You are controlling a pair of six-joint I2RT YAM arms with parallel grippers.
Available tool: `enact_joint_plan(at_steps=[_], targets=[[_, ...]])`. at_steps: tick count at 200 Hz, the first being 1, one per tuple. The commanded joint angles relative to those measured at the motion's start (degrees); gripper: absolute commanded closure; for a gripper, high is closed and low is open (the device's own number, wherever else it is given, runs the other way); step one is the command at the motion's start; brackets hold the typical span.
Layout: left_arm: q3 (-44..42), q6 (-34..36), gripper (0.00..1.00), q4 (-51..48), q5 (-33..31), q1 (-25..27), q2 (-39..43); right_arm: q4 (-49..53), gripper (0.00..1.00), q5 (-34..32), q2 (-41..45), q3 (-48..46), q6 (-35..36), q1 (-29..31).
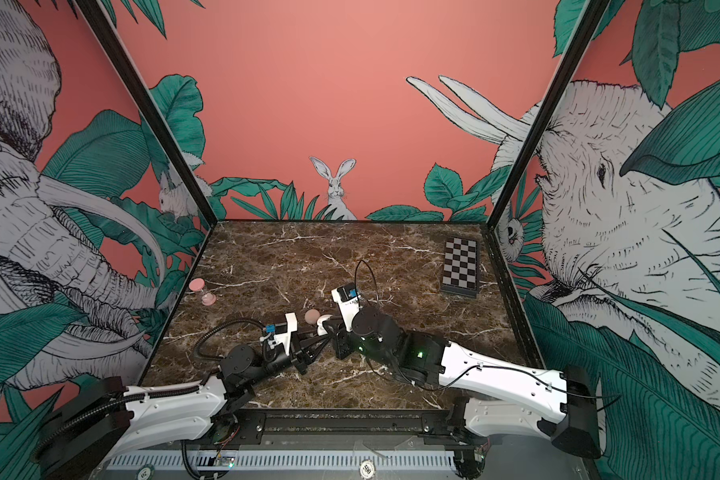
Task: Insert the wireless bluetooth earbuds into the charging case
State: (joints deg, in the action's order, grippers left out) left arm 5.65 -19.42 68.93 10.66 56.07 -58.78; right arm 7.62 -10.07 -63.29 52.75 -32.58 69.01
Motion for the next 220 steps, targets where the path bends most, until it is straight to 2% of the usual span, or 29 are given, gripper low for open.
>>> enact_joint_plan(at_steps=[1,90,166,204,220], targets=[[1.0,0.8,1.0,1.5,0.6,-0.3,0.9,-0.7,0.75,-0.7,1.6,-0.2,0.6,0.4],[1.0,1.5,1.0,0.8,1.5,-0.3,0.9,-0.1,0.62,4.0,0.6,1.4,0.5,0.4],[1.3,1.8,1.0,-0.4,2.7,-0.3,0.9,-0.8,0.56,8.1,-0.7,3.0,1.3,0.3],[1.3,2.0,1.0,-0.5,2.9,-0.3,1.4,-0.1,0.55,7.4,0.0,3.0,1.2,0.3],[1.2,2.3,1.0,-0.5,3.2,-0.3,1.5,0.8,0.51,5.6,1.3,3.0,1.6,0.2]])
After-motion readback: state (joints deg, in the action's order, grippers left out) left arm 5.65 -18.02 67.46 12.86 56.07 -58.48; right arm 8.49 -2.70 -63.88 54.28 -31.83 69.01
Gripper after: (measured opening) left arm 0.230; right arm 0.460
